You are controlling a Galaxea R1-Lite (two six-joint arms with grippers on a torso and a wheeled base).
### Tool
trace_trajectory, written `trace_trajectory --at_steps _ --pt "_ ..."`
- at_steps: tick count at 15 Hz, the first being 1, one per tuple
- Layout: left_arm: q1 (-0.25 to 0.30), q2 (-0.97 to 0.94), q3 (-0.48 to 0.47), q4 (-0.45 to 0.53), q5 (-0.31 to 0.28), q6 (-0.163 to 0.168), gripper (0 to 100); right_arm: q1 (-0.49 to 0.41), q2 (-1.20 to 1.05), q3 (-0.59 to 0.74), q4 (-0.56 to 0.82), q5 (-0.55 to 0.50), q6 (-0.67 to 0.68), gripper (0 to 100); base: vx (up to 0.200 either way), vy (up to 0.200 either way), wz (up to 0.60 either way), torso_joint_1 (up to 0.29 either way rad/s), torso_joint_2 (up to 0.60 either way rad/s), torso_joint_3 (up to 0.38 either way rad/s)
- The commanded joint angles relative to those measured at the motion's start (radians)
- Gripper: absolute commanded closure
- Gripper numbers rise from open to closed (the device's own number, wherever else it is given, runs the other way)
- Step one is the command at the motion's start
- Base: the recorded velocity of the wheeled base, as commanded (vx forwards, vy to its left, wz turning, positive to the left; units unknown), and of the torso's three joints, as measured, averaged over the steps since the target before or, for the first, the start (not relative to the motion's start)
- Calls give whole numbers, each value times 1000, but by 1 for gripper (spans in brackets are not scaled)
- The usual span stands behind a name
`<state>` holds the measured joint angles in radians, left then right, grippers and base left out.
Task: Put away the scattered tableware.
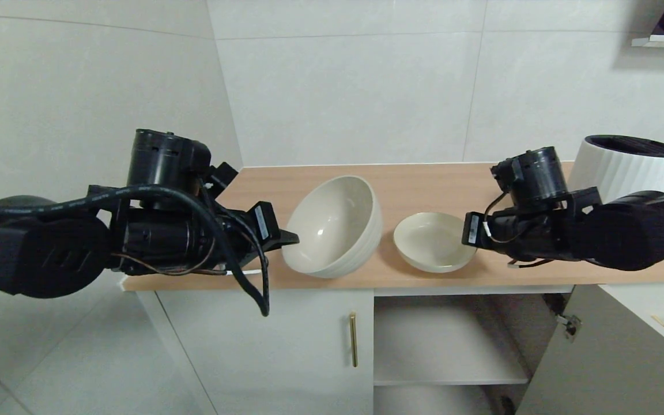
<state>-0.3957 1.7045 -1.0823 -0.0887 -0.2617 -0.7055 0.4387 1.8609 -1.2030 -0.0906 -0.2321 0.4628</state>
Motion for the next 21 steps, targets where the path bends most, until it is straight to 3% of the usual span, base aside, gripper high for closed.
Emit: trace_trajectory --at_steps 1,5,8,12,15,21 --pt "0 -83 78 0 1 26 100 -8 -169 86 26 93 -9 100 0 0 0 0 0 0" --pt "-20 -157 176 -45 -2 46 100 -28 -344 174 180 140 -27 100 0 0 0 0 0 0" --pt "-35 -167 220 -52 -1 86 100 -28 -404 278 178 231 -30 100 0 0 0 0 0 0" --pt "-37 -158 242 -57 -1 87 100 -28 -368 307 177 223 -59 100 0 0 0 0 0 0" --pt "-37 -151 242 -62 -2 87 100 -28 -350 313 177 223 -61 100 -200 0 0 7 4 -1" --pt "-38 -144 242 -62 -2 89 100 -32 -318 315 155 220 -65 100 0 0 0 0 0 0"
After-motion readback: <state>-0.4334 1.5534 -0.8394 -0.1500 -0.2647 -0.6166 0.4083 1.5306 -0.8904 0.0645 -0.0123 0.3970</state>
